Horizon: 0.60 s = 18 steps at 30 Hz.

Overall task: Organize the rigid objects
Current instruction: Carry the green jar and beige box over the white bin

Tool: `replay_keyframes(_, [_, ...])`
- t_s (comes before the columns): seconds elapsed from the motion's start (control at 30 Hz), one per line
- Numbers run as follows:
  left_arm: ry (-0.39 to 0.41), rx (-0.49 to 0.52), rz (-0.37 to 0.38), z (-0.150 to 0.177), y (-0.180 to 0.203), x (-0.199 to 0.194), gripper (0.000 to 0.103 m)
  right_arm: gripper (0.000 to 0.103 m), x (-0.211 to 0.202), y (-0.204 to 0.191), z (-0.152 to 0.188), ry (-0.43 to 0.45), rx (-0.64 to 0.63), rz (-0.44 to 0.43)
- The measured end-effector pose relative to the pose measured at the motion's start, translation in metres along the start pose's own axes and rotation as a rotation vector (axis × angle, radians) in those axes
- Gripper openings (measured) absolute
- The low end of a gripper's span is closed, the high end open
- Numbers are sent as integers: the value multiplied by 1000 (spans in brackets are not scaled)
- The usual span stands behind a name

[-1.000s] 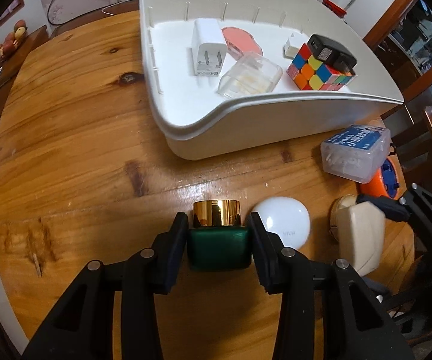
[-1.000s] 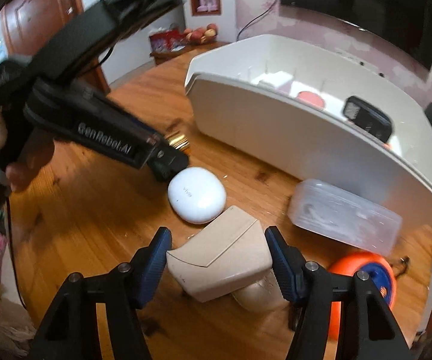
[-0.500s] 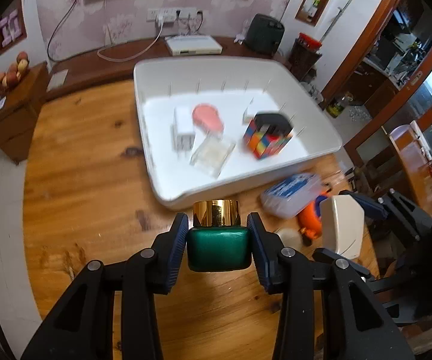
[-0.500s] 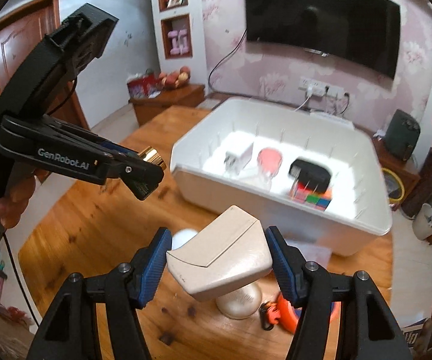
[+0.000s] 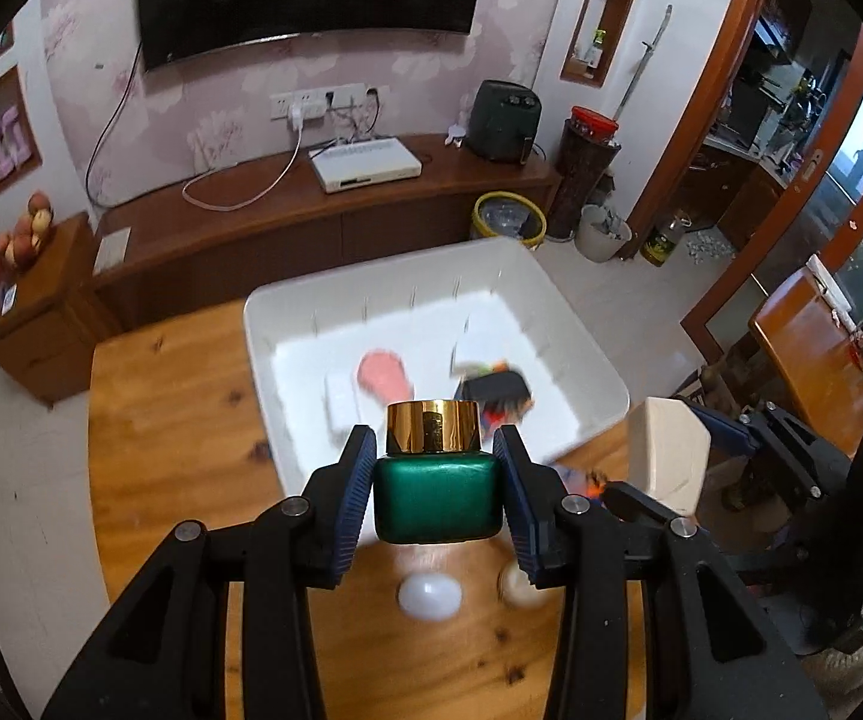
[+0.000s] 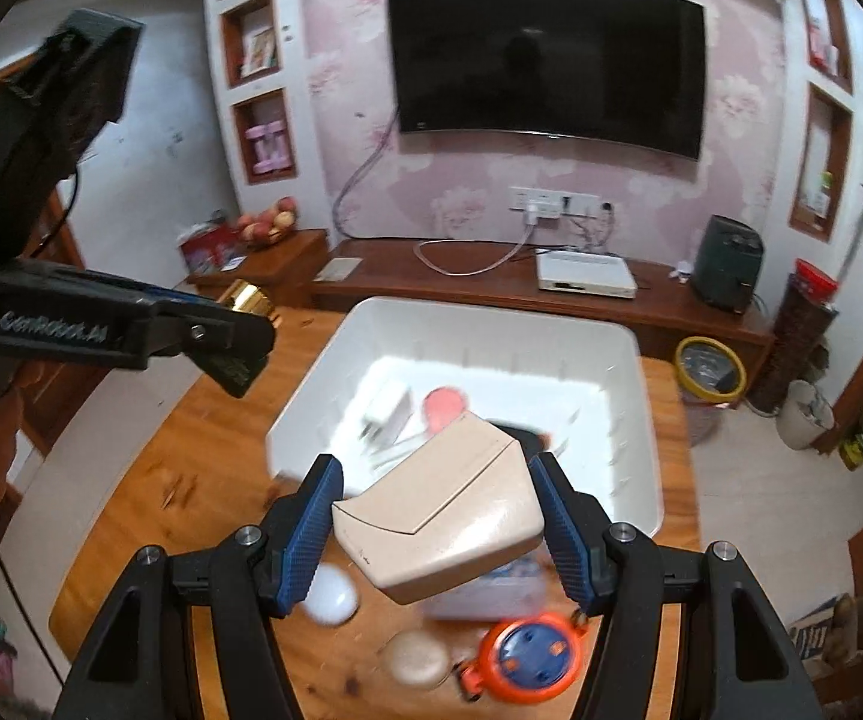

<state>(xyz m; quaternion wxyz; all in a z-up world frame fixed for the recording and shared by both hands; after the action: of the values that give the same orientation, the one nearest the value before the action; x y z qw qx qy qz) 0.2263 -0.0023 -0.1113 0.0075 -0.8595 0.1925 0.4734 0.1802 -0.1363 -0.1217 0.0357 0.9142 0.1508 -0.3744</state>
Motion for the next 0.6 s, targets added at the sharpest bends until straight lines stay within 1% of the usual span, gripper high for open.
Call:
replay_keyframes(0.07, [7, 5, -1, -13, 3, 10, 44, 65, 13, 8, -13, -18, 10, 21])
replay_keyframes(0.17, [-6, 0, -21, -30, 2, 34, 44, 65, 44, 21, -26, -61, 47, 44])
replay_keyframes(0.27, [-36, -15, -51, -43, -5, 62, 44, 65, 84, 40, -31, -121, 91, 115])
replay_keyframes(0.4, [-81, -24, -115, -51, -16, 103, 44, 65, 127, 62, -23, -192, 124, 184])
replay_keyframes(0.5, [-123, -25, -153, -52, -23, 131, 44, 65, 155, 71, -15, -247, 135, 199])
replay_keyframes(0.6, [-164, -30, -175, -52, -29, 153, 44, 65, 173, 70, -11, -270, 121, 198])
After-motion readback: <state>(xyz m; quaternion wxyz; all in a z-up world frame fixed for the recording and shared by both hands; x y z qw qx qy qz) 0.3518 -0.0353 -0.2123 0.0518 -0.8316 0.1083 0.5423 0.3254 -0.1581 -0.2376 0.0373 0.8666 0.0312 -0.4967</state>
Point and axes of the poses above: each gripper's, at about its wrist camera, not at the fingertips, and x roughly the way its jaws point, y to its right, z to its underside, the point moved 1 cm from there along x, roughly the way its jaws point, and after that the axes turned 1 degree about z, right-handed, at the moved point
